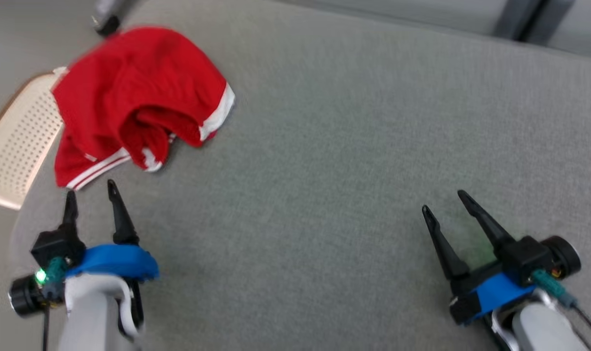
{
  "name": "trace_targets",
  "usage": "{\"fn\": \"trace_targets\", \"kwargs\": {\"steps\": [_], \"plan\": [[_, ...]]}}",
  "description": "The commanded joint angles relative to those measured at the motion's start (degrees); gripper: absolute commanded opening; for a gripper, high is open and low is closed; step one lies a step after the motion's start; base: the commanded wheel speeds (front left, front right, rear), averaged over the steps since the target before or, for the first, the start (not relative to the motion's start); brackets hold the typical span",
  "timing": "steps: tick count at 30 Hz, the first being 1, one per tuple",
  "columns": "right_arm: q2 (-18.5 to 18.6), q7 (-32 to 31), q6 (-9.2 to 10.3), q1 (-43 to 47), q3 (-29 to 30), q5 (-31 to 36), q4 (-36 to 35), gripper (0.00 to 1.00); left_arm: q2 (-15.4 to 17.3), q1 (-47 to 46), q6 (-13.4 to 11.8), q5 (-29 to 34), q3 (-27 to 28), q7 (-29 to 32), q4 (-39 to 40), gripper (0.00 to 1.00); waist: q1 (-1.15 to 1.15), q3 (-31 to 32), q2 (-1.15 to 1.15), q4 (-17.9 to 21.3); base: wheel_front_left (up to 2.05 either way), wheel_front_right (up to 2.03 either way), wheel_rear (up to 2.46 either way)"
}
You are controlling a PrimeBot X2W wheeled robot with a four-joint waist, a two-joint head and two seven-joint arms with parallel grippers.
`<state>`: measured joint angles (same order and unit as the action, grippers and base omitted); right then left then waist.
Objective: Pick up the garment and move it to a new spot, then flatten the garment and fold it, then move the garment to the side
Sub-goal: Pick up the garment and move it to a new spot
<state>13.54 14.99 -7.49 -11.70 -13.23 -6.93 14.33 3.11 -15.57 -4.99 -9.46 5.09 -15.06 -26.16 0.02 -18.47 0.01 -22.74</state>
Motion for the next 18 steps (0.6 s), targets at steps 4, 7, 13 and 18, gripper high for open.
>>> {"fn": "trace_targets", "kwargs": {"steps": [4,7,13,18], "plan": [[3.3,0.3,-0.01,-2.4,-0.7,-1.0,-2.8,1.00,1.6,-8.7,0.4,1.6,2.7,-0.2,-4.0,1.00,-0.02,-5.1,-0.01,2.2,0.00,0.00,0.00],[4.7,0.2,0.00,-3.2,-0.6,-1.5,-3.6,1.00,2.7,-12.9,-0.1,2.6,3.5,-0.2,-6.7,1.00,-0.02,-7.5,-0.01,3.7,0.00,0.00,0.00],[6.0,0.1,0.02,-3.9,-0.8,-2.0,-4.0,1.00,4.1,-18.3,-2.7,3.3,5.3,-0.2,-11.9,1.00,-0.02,-10.0,-0.01,6.0,0.00,0.00,0.00],[5.9,0.0,0.04,-4.3,-0.1,-2.3,-3.8,1.00,4.9,-20.4,-3.4,3.6,6.8,-0.2,-12.6,0.38,-0.02,-11.1,-0.01,7.5,0.00,0.00,0.00]]}}
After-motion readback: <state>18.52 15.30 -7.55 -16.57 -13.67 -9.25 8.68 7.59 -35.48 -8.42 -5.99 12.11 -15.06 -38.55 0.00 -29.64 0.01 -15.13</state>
